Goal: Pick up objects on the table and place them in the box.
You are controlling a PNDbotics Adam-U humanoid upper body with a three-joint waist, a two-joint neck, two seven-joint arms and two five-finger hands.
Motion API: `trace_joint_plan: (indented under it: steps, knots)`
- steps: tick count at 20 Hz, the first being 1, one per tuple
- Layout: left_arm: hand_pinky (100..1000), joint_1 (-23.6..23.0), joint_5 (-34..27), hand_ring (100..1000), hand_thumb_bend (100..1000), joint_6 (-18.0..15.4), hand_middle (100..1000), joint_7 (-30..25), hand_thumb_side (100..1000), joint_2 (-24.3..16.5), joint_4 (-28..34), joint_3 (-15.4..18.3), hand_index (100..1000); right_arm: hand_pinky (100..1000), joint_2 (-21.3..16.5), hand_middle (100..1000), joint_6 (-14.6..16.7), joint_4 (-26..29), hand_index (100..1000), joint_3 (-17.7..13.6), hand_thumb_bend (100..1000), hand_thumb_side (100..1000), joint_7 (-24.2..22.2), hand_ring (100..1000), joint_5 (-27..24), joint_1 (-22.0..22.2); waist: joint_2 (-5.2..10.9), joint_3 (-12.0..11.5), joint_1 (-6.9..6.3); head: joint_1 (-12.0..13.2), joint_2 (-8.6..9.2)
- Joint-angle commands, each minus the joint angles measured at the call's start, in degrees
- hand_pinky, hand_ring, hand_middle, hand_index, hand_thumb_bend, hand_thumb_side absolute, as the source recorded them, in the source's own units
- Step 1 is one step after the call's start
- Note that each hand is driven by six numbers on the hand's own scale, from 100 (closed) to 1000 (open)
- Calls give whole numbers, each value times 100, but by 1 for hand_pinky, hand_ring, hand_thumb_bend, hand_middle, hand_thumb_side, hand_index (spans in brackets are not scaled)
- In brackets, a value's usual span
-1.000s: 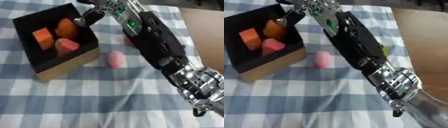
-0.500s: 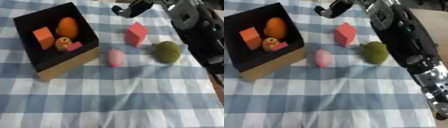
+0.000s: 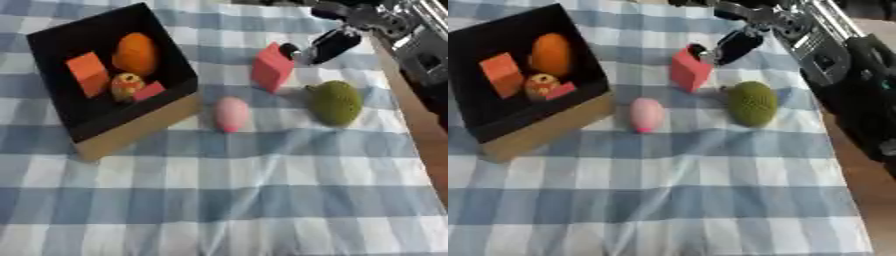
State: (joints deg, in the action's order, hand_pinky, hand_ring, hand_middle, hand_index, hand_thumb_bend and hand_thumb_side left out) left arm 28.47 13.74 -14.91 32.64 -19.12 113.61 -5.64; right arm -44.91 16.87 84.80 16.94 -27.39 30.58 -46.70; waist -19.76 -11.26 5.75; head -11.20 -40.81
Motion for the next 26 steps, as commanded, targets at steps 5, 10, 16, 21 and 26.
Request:
trace_joint_plan:
  steps: [5, 10, 16, 21, 26]
  knots:
    - [744, 19, 39, 883, 579, 27, 739, 30, 620, -129, 98, 59, 798, 945, -218, 893, 641, -356, 987, -204, 338, 100, -455, 937, -331, -162, 108, 9, -45, 7, -16]
    - [743, 19, 33, 885, 577, 39, 740, 29, 621, -124, 98, 55, 798, 945, -130, 897, 996, -850, 988, -232, 383, 100, -412, 940, -153, -336, 83, -9, -47, 13, -3]
    - [742, 29, 25, 887, 575, 46, 740, 22, 623, -124, 98, 45, 798, 947, -91, 905, 1283, -1206, 990, -189, 390, 100, -315, 949, 257, -509, 31, -42, -38, 9, 49]
    - [742, 37, 22, 888, 574, 49, 741, 34, 624, -113, 98, 54, 798, 948, -28, 907, 1531, -1391, 992, -106, 396, 100, -262, 951, 530, -619, -24, -68, -35, -17, 95]
    - [742, 65, 20, 890, 574, 47, 742, 47, 624, -92, 98, 60, 798, 953, 43, 916, 1729, -1557, 1000, -70, 397, 100, -332, 958, 653, -695, -75, -104, -33, -51, 136]
